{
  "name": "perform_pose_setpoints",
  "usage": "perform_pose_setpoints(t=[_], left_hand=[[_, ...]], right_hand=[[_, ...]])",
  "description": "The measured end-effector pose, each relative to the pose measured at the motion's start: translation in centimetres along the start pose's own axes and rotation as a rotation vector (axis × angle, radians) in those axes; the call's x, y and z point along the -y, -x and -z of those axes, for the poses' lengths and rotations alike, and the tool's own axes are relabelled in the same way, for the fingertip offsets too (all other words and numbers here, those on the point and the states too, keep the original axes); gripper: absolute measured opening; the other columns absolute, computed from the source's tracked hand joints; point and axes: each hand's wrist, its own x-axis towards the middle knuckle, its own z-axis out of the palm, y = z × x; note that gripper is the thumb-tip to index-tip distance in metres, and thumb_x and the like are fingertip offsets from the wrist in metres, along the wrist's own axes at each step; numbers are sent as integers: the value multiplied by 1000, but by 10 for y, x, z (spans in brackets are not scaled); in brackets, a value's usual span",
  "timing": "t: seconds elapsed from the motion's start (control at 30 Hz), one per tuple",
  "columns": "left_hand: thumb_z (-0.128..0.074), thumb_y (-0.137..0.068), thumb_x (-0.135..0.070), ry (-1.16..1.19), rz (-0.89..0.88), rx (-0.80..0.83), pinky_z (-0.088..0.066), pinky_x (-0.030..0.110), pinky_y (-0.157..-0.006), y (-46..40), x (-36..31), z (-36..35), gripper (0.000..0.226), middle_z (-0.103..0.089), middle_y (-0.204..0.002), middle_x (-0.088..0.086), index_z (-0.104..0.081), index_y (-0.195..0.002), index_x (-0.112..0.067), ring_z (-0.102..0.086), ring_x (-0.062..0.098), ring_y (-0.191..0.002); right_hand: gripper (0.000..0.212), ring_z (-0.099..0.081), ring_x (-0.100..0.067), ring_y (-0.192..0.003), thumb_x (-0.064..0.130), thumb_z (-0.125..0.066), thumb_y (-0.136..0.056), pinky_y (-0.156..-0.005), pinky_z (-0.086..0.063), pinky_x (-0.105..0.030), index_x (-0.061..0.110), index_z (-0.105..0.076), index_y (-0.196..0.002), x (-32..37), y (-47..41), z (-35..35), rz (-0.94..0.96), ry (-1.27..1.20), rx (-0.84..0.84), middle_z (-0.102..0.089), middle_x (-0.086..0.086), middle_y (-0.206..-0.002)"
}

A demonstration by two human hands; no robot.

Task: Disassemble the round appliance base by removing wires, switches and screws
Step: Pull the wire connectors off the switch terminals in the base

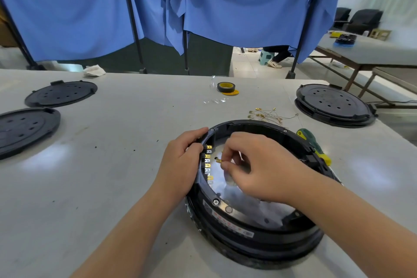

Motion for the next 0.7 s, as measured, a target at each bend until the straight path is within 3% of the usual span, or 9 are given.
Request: perform_pose_setpoints(t=[0.1,0.2,0.33,0.47,0.6,0.7], left_hand=[[-45,-89,-1,7,3,9,-46,11,-83,1,-1,1,44,-65,-108,-21,-66,-105,-36,-59,-6,-104],[-45,-88,1,20,11,15,-48,24,-89,2,-2,1,44,-68,-110,-14,-68,-107,-32,-62,4,-105],[-46,-89,-2,10,43,-5,-48,25,-89,1,-1,0,45,-69,-107,-16,-67,-100,-40,-63,5,-103],[-46,-91,-4,6,59,4,-48,22,-86,2,-1,1,45,-68,-107,-19,-66,-99,-42,-62,3,-102],[-45,-92,-3,20,61,7,-45,16,-81,3,-3,1,44,-67,-108,-20,-66,-100,-42,-61,0,-102],[-45,-92,-4,22,61,11,-45,16,-81,4,-3,2,45,-67,-108,-21,-65,-100,-43,-61,-2,-102]], right_hand=[[11,-47,-4,-66,23,-63,-84,-60,-34,-17,26,-57,-75,4,-5,7,-28,-97,-101,-53,11,-72],[10,-49,-4,-60,20,-65,-85,-57,-40,-14,21,-62,-76,10,-12,21,-77,-277,-207,-56,8,-67],[13,-52,-4,-56,19,-64,-88,-57,-47,-18,19,-65,-75,17,-30,51,-115,-474,-304,-58,11,-60],[14,-62,-4,-54,14,-61,-91,-57,-55,-20,12,-63,-77,18,-53,86,-109,-610,-358,-60,5,-66],[14,-60,-5,-49,17,-62,-90,-51,-53,-19,17,-63,-77,10,-73,107,-93,-427,-420,-60,6,-65],[11,-55,-5,-50,21,-62,-90,-55,-52,-18,19,-64,-79,-5,-85,110,-78,-215,-437,-62,6,-73]])
